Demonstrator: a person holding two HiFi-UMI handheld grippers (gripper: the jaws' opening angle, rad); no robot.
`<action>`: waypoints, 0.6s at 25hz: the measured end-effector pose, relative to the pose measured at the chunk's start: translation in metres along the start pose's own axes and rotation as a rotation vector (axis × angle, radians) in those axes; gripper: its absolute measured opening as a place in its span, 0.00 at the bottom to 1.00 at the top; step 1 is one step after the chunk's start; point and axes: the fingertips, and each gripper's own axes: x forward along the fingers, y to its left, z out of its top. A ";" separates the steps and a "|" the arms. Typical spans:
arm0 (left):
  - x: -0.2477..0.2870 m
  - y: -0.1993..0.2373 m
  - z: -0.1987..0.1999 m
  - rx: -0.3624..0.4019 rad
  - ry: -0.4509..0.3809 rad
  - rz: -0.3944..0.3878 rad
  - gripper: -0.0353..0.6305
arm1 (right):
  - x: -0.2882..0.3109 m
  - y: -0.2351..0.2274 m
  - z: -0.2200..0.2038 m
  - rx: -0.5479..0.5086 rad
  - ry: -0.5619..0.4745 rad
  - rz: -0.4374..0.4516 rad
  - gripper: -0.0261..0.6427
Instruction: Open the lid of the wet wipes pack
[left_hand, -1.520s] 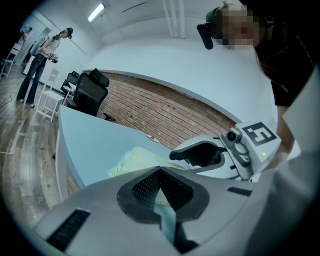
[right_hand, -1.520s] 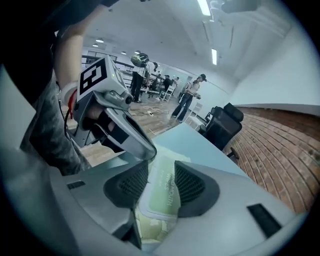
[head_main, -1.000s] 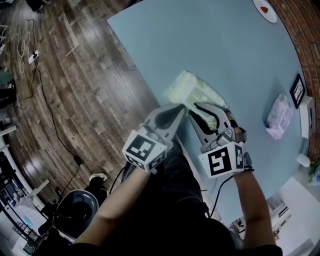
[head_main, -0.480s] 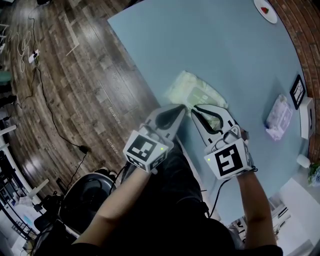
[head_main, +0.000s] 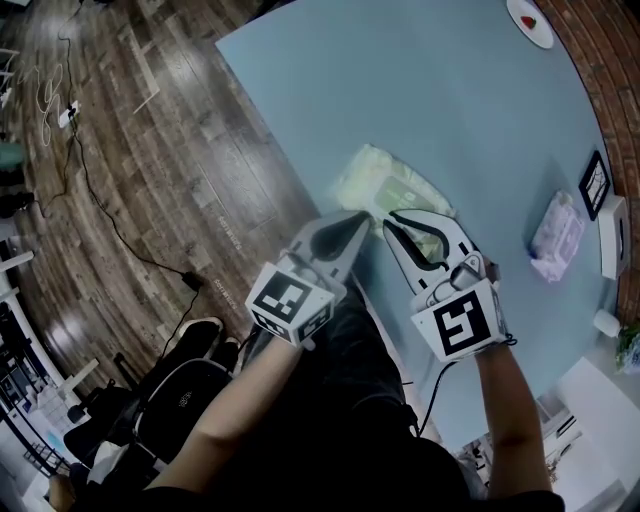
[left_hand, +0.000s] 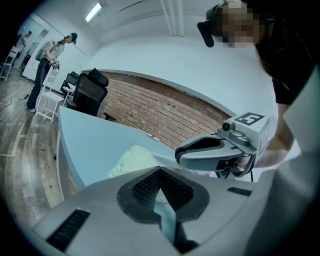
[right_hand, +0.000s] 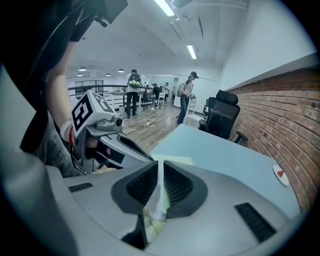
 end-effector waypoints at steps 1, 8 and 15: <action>0.000 0.000 0.000 -0.001 0.000 0.000 0.07 | 0.000 0.000 0.001 0.000 -0.003 -0.001 0.11; 0.000 0.001 0.002 -0.005 0.000 -0.002 0.07 | -0.003 -0.005 0.005 0.008 -0.030 -0.021 0.11; 0.000 0.000 0.001 -0.001 0.011 0.002 0.07 | -0.008 -0.010 0.008 0.040 -0.056 -0.035 0.11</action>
